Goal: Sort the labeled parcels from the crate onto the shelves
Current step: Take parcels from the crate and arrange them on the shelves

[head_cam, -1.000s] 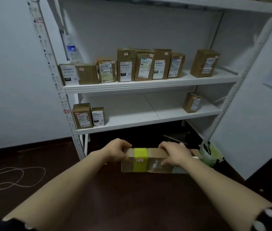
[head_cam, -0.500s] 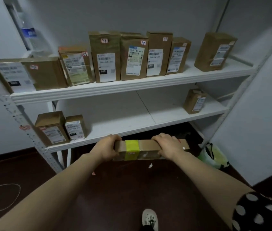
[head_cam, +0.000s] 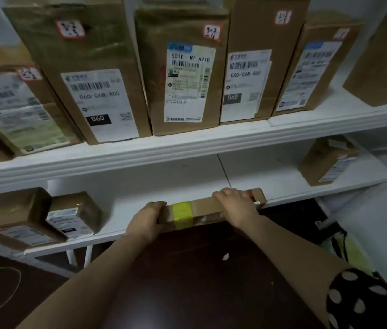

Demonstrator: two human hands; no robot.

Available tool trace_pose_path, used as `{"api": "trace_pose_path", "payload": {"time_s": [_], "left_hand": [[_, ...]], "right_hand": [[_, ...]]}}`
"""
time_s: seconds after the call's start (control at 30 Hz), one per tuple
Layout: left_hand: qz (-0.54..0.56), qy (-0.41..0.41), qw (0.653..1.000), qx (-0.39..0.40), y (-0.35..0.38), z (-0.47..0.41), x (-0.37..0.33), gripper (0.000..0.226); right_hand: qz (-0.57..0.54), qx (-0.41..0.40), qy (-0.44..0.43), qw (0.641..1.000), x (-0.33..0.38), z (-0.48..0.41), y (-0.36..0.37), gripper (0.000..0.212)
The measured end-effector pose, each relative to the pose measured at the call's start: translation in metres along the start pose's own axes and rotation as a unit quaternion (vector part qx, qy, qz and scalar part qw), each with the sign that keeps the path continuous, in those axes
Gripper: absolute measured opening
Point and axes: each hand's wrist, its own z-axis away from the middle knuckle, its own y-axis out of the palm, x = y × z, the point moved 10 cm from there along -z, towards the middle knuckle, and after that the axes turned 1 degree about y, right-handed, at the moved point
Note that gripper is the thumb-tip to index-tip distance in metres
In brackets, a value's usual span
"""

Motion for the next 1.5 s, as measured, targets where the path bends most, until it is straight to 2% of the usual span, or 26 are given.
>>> {"api": "trace_pose_path", "payload": {"time_s": [0.23, 0.53, 0.67, 0.83, 0.9, 1.07, 1.17, 1.3, 1.5], "left_hand": [[0.003, 0.005, 1.0, -0.004, 0.024, -0.066, 0.02, 0.063], [-0.005, 0.006, 1.0, 0.03, 0.045, -0.093, 0.03, 0.064], [-0.009, 0.011, 1.0, 0.024, 0.045, -0.102, 0.031, 0.06], [-0.017, 0.009, 1.0, 0.024, 0.046, -0.112, 0.034, 0.066], [-0.02, -0.003, 1.0, 0.023, 0.048, -0.113, 0.036, 0.069], [-0.006, -0.075, 0.997, 0.026, 0.042, -0.089, 0.039, 0.089], [-0.023, -0.093, 0.995, 0.041, 0.024, -0.06, 0.026, 0.087], [-0.089, -0.041, 0.992, 0.079, -0.004, -0.021, -0.024, 0.069], [-0.177, 0.141, 0.965, 0.13, -0.012, 0.036, -0.137, 0.049]], "right_hand": [[-0.034, 0.024, 0.013, 0.999, -0.019, -0.061, 0.035, 0.055], [-0.056, 0.029, 0.023, 0.998, -0.025, -0.092, 0.062, 0.057], [-0.055, 0.019, 0.018, 0.998, -0.026, -0.103, 0.062, 0.058], [-0.051, 0.012, 0.017, 0.998, -0.028, -0.112, 0.062, 0.059], [-0.049, 0.014, 0.017, 0.999, -0.026, -0.11, 0.062, 0.063], [-0.059, 0.004, 0.04, 0.997, -0.026, -0.085, 0.052, 0.087], [-0.06, 0.02, 0.057, 0.996, -0.025, -0.044, 0.038, 0.09], [-0.053, 0.045, 0.092, 0.993, -0.027, 0.026, 0.016, 0.081], [-0.096, 0.06, 0.221, 0.969, -0.036, 0.159, -0.013, 0.058]]}}
